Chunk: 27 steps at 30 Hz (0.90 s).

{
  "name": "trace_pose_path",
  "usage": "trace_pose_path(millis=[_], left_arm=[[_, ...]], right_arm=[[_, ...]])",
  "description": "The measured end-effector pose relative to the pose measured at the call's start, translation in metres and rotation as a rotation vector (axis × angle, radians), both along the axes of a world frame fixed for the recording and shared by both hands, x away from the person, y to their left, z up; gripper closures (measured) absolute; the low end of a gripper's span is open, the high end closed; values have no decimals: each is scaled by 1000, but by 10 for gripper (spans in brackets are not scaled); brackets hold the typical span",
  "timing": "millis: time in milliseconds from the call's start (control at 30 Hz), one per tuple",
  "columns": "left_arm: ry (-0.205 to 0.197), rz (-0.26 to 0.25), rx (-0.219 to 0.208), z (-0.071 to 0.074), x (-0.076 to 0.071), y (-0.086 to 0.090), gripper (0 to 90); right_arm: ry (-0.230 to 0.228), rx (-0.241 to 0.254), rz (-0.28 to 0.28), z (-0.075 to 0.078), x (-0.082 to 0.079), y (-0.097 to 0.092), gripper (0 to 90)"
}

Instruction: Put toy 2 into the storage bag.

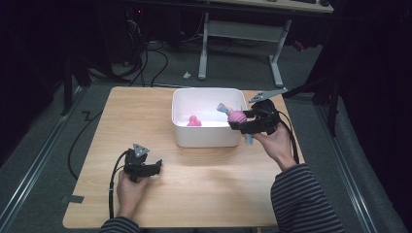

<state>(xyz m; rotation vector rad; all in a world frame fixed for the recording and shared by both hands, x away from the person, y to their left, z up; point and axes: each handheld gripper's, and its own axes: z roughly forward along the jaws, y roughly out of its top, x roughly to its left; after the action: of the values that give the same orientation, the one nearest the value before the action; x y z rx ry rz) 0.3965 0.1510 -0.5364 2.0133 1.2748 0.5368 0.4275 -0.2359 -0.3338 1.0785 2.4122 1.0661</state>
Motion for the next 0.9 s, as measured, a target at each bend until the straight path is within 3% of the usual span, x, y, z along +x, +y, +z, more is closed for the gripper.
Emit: trace_pose_path(millis=[267, 633, 900], left_arm=[[0, 0, 0, 0, 0, 0, 192], [0, 2, -1, 0, 0, 0, 193], [0, 3, -1, 0, 0, 0, 194]], right_arm=[[0, -33, 5, 3, 13, 8, 343], [-40, -73, 2, 8, 31, 17, 343], [-28, -74, -10, 4, 45, 23, 343]])
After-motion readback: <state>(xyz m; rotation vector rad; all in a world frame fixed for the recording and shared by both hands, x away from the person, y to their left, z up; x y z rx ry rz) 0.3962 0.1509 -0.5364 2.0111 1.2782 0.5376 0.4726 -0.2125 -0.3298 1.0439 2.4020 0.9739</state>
